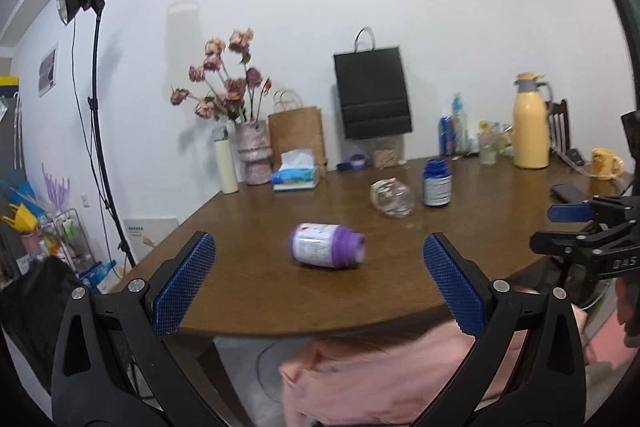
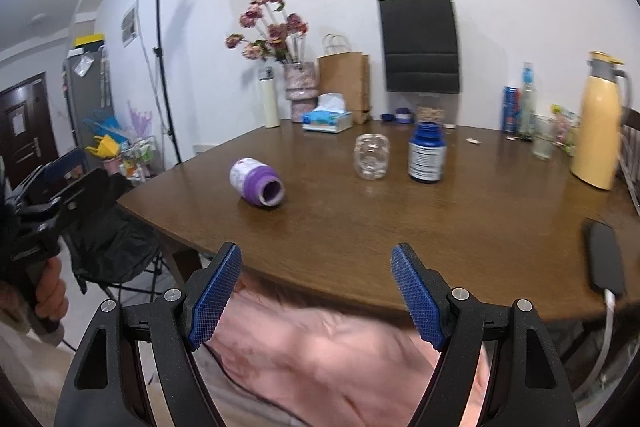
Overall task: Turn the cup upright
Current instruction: 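Reach the left tool to the lying purple-capped bottle and close around it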
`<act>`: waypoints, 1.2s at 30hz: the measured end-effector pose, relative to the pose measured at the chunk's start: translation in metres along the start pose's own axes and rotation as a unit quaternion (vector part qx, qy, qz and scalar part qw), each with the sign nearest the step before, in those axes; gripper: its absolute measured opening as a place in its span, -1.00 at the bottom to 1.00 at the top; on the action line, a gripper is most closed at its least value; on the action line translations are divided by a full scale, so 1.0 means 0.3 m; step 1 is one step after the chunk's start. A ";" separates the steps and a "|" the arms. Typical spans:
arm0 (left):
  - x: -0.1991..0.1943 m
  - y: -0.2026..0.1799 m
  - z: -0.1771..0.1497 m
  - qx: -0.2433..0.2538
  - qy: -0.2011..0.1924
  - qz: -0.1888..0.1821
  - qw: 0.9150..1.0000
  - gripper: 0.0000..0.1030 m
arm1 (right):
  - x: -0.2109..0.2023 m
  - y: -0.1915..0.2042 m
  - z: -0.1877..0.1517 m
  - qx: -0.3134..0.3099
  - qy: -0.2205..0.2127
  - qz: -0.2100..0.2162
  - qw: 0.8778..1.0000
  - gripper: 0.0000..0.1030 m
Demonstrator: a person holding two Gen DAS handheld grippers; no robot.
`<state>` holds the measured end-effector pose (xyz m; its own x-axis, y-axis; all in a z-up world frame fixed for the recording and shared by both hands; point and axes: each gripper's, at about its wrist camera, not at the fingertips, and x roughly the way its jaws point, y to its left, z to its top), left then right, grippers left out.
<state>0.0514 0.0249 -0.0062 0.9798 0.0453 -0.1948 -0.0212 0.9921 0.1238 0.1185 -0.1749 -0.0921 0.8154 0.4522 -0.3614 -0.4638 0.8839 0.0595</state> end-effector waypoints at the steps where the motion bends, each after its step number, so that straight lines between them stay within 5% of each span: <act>1: 0.059 0.021 0.009 0.004 0.019 -0.008 1.000 1.00 | 0.040 0.009 0.018 -0.005 0.002 0.013 1.000 0.60; 7: 0.330 0.120 0.055 -0.006 0.063 -0.031 0.998 1.00 | 0.342 0.078 0.126 -0.078 0.051 0.060 0.994 0.60; 13: 0.597 0.238 0.066 -0.056 0.141 -0.074 0.986 1.00 | 0.660 0.153 0.183 -0.098 0.116 0.126 0.980 0.60; 18: 0.736 0.286 0.064 -0.097 0.153 -0.099 0.978 0.97 | 0.785 0.193 0.195 -0.108 0.136 0.147 0.974 0.59; 20: 0.794 0.288 0.059 -0.100 0.164 -0.104 0.976 0.97 | 0.808 0.197 0.195 -0.107 0.145 0.157 0.971 0.26; 27: 0.916 0.261 0.077 -0.087 0.183 -0.140 0.969 0.81 | 0.839 0.141 0.212 -0.105 0.155 0.171 0.967 0.26; 33: 1.051 0.170 0.056 -0.062 0.239 -0.164 0.955 -0.07 | 0.847 0.079 0.236 -0.134 0.165 0.147 0.966 0.27; 36: 1.078 0.150 0.036 -0.066 0.245 -0.158 0.954 -0.14 | 0.837 0.044 0.232 -0.139 0.169 0.150 0.964 0.28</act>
<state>0.3696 0.0828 -0.0533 0.7310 -0.2422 -0.6379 0.2041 0.9697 -0.1343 0.3411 -0.0413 -0.1172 0.4926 0.5765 -0.6519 -0.7743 0.6322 -0.0260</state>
